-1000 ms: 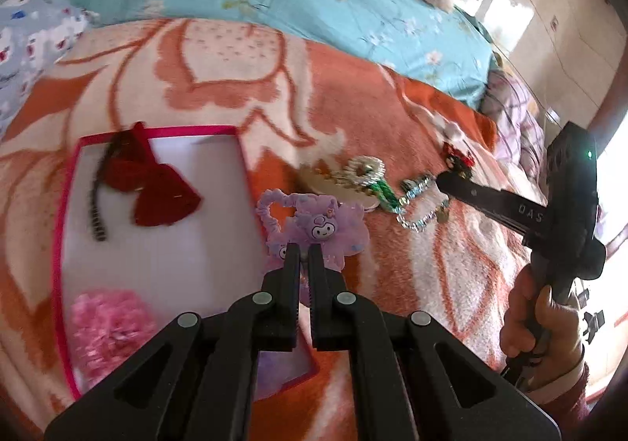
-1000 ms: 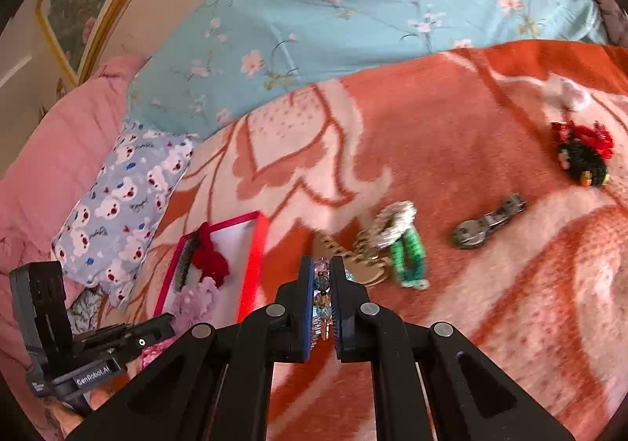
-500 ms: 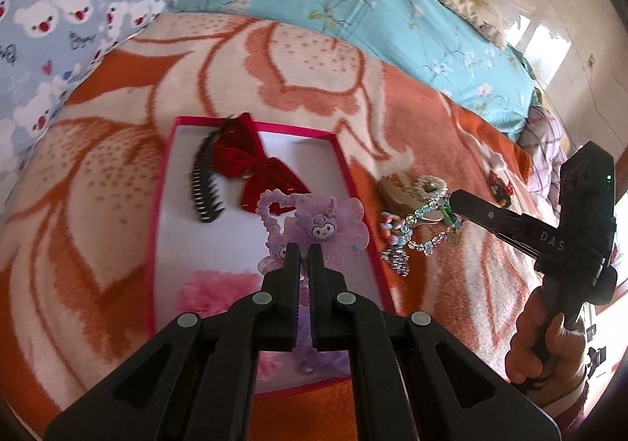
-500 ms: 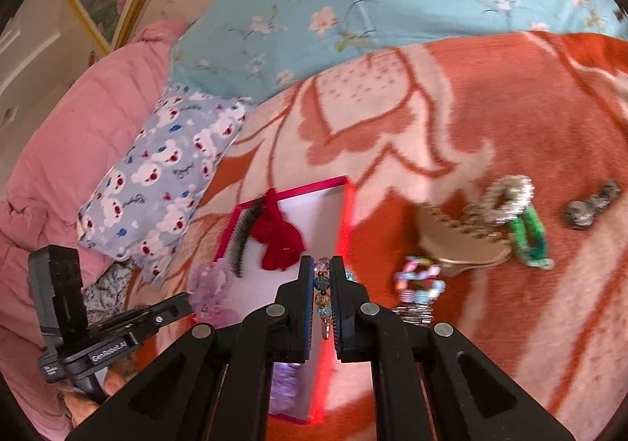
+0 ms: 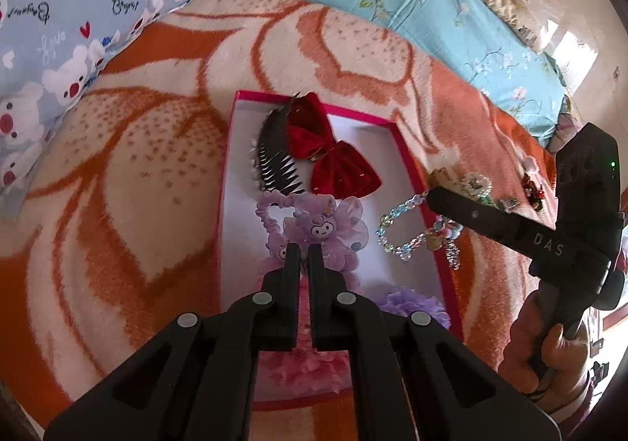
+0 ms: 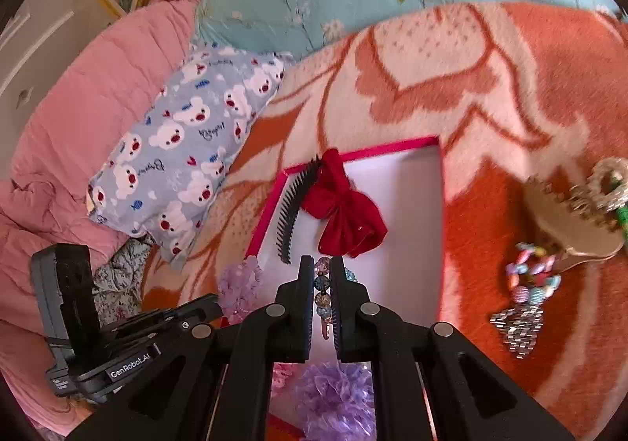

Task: Organize jewelry
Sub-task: 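Carry the hair tie and bracelet into the box and lower them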

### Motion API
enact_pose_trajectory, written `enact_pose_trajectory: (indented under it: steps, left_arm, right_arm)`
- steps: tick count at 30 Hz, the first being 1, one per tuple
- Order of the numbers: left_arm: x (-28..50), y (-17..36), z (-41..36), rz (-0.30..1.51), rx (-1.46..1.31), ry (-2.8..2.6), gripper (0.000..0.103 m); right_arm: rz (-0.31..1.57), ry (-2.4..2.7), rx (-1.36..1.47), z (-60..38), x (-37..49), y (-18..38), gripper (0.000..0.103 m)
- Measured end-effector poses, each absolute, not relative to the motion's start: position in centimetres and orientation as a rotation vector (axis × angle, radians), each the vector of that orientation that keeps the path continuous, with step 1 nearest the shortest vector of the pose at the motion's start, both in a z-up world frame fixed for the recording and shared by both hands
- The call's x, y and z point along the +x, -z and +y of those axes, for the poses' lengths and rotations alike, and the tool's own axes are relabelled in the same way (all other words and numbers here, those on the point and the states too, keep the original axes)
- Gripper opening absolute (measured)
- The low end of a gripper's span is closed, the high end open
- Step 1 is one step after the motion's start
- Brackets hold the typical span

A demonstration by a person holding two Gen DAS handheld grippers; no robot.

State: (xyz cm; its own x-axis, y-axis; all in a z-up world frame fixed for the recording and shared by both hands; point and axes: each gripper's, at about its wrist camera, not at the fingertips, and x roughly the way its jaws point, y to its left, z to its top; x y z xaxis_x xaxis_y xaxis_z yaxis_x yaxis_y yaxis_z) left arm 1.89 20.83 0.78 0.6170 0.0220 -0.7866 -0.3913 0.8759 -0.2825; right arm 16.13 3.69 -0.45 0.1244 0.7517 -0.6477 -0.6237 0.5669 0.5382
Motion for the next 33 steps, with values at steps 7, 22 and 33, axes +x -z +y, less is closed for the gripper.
enact_pose_trajectory:
  steps: [7, 22, 33]
  left_arm:
    - [2.9, 1.1, 21.8, 0.911, -0.469, -0.264, 0.002]
    - [3.9, 2.5, 22.0, 0.947, -0.479, -0.27, 0.003]
    - [3.6, 2.3, 22.3, 0.947, -0.483, -0.292, 0.017]
  right_arm:
    - [1.09, -0.952, 0.105, 4.6, 17.2, 3.4, 0.007]
    - [1.108, -0.928, 0.068, 5.1, 17.7, 4.9, 0.007]
    - [1.118, -0.908, 0.068, 5.0, 18.0, 5.3, 0.013]
